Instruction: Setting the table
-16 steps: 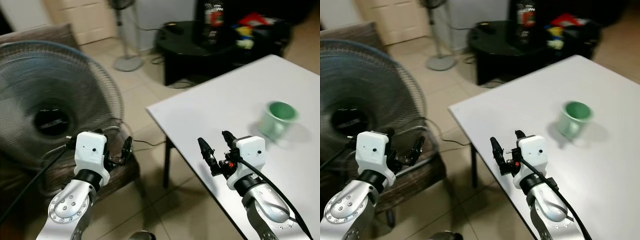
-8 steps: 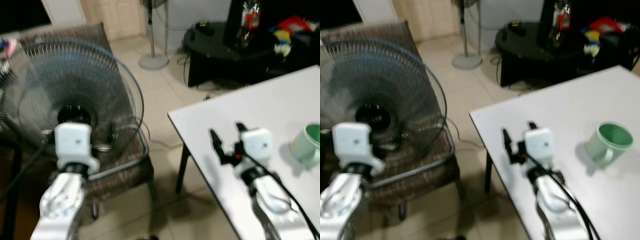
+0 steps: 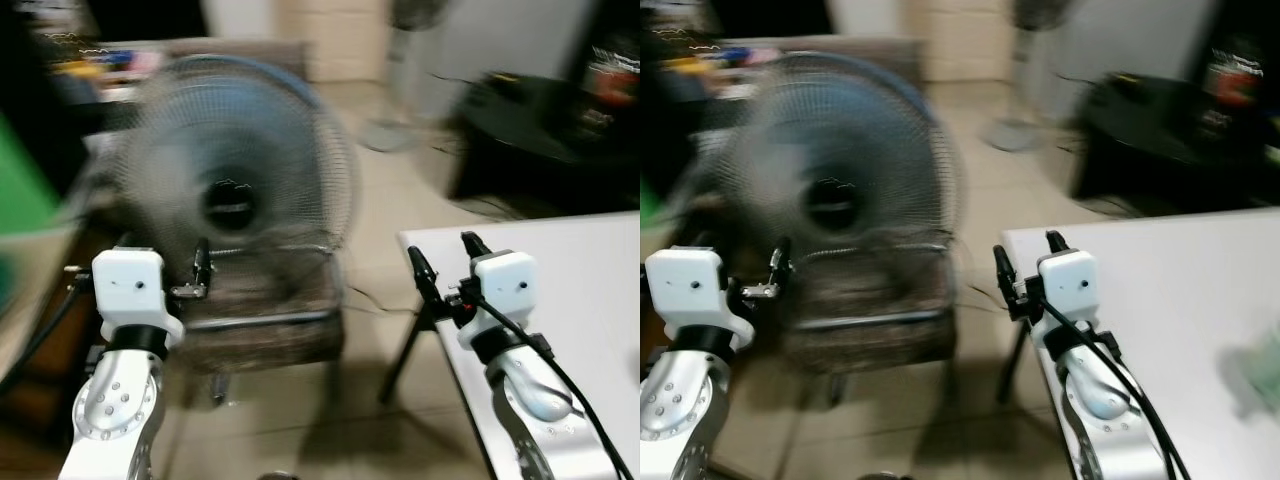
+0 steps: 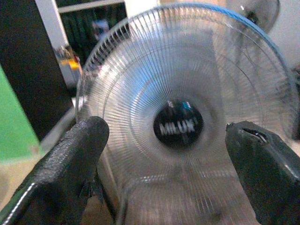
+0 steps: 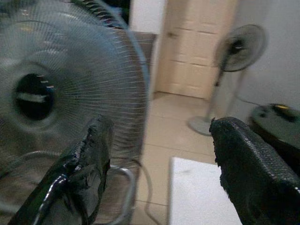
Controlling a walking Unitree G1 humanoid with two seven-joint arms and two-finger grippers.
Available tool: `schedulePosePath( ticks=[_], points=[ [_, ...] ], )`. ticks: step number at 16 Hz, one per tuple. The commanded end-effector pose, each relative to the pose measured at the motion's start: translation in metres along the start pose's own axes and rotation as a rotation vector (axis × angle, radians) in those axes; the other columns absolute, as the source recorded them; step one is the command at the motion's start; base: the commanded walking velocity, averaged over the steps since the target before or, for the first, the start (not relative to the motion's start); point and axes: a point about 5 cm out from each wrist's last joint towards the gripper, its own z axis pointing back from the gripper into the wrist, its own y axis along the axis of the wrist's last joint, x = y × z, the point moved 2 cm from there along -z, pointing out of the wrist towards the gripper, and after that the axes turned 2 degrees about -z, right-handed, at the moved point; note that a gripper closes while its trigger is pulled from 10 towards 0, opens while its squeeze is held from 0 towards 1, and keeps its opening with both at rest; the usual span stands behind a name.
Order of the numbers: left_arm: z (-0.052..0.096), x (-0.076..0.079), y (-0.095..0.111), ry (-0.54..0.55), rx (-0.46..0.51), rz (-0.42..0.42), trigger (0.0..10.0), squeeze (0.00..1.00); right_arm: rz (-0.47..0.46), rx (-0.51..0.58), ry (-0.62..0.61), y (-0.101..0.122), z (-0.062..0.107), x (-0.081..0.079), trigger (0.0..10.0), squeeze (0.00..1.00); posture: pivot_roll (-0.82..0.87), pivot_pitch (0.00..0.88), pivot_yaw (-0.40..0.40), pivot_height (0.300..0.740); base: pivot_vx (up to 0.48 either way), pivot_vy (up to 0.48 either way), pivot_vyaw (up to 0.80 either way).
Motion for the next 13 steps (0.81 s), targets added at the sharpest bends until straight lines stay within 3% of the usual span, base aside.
schedulePosePath(
  ticks=[1, 2, 3, 7, 11, 12, 13],
  points=[
    [0.004, 0.009, 0.000, -0.073, -0.012, 0.019, 10.0, 0.66, -0.033, -0.033, -0.007, -0.005, 0.001, 0.002, 10.0, 0.24, 0.06, 0.000, 0.043, 0.740, 0.000, 0.000, 0.80],
    [0.005, 0.010, 0.001, -0.083, -0.009, 0.021, 10.0, 0.40, -0.047, -0.038, -0.007, -0.006, 0.001, 0.002, 10.0, 0.25, 0.06, 0.000, 0.040, 0.740, 0.000, 0.000, 0.80],
    [0.004, 0.011, 0.001, -0.088, -0.004, 0.018, 10.0, 0.00, -0.062, -0.048, -0.001, -0.010, -0.001, -0.002, 10.0, 0.25, 0.06, 0.000, 0.048, 0.740, 0.000, 0.000, 0.80],
    [0.002, 0.019, -0.001, -0.128, -0.022, 0.022, 10.0, 0.00, -0.092, -0.086, 0.042, -0.012, 0.006, -0.013, 10.0, 0.23, 0.04, 0.000, 0.065, 0.740, 0.000, 0.000, 0.80],
    [0.001, 0.017, -0.003, -0.131, -0.035, 0.024, 10.0, 0.00, -0.107, -0.102, 0.028, -0.015, 0.004, -0.010, 10.0, 0.22, 0.04, 0.000, 0.060, 0.740, 0.000, 0.000, 0.80],
    [0.001, 0.015, -0.005, -0.128, -0.048, 0.018, 10.0, 0.00, -0.083, -0.104, 0.017, -0.014, 0.002, -0.010, 10.0, 0.18, 0.04, 0.000, 0.071, 0.740, 0.000, 0.431, 0.00],
    [0.001, 0.017, -0.004, -0.141, -0.047, 0.019, 10.0, 0.00, -0.113, -0.104, -0.002, -0.013, 0.003, -0.008, 10.0, 0.03, 0.05, 0.000, 0.058, 0.740, 0.000, 0.450, 0.00]
  ],
)
